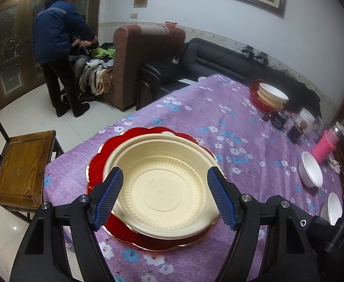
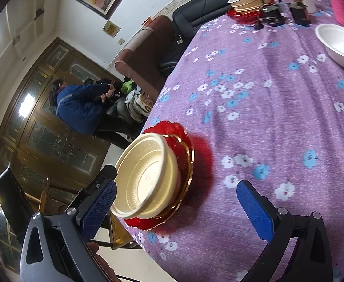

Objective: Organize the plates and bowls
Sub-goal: 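Withdraw both grippers and move them toward a white foam bowl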

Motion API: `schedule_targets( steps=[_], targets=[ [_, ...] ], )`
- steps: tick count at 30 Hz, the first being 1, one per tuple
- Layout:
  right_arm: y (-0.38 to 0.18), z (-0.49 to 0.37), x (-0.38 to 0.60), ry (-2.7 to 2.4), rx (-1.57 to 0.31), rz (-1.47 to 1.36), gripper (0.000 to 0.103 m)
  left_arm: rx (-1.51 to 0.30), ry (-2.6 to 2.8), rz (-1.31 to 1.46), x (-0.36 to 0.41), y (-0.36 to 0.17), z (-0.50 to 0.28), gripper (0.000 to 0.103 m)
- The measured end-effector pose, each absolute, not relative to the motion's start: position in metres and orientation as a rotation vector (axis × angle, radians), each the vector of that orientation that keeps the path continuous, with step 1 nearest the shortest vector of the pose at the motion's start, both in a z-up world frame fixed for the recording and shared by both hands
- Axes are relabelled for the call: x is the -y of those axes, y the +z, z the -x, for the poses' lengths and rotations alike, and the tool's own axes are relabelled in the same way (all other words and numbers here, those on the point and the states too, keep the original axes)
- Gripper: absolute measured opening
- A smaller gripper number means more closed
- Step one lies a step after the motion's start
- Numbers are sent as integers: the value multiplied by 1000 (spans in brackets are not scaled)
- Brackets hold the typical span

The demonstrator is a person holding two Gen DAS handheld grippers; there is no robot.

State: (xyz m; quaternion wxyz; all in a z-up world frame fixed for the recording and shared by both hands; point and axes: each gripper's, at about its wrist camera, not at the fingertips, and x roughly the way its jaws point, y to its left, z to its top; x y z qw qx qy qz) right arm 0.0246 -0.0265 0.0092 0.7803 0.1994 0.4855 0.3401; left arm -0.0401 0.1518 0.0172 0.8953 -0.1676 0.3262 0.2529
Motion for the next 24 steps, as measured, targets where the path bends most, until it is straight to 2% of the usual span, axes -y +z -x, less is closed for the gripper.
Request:
schedule_targets(
  steps=[24],
  targets=[
    [-8,-40,187,454,-970,-630,103,-836,130,28,5,-10,-13,74]
  ],
)
